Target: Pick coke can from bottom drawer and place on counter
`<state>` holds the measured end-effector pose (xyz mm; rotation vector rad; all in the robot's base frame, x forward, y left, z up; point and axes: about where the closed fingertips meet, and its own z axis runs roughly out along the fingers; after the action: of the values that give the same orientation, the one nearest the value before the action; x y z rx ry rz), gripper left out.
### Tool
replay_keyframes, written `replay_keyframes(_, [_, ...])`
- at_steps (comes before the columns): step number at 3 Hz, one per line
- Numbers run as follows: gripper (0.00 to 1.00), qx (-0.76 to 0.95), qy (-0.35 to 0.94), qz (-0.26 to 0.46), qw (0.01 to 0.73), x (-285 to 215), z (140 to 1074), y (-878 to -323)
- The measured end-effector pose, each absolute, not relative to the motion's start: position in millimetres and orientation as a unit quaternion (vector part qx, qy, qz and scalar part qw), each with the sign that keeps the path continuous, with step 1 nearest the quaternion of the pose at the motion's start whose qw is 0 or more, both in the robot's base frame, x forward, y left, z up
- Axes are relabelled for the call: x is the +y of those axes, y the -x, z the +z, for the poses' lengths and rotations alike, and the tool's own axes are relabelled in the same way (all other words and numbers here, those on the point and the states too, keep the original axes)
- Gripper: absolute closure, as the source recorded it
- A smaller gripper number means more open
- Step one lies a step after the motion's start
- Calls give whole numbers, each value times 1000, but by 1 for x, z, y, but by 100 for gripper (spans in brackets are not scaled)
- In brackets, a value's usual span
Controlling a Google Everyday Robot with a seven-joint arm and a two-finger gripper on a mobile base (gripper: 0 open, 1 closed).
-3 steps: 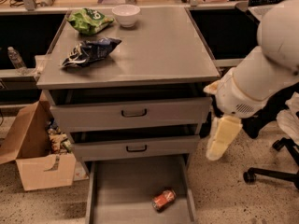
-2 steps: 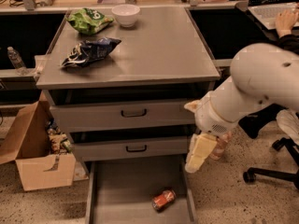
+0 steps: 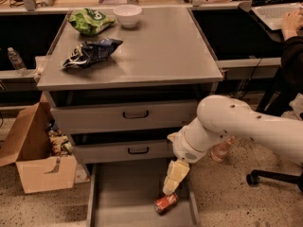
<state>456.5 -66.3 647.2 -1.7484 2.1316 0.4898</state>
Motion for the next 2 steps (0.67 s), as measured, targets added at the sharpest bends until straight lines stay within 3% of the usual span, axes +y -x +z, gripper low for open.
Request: replay_keyframes(2, [0,740,619,183,191,-67,610,-470])
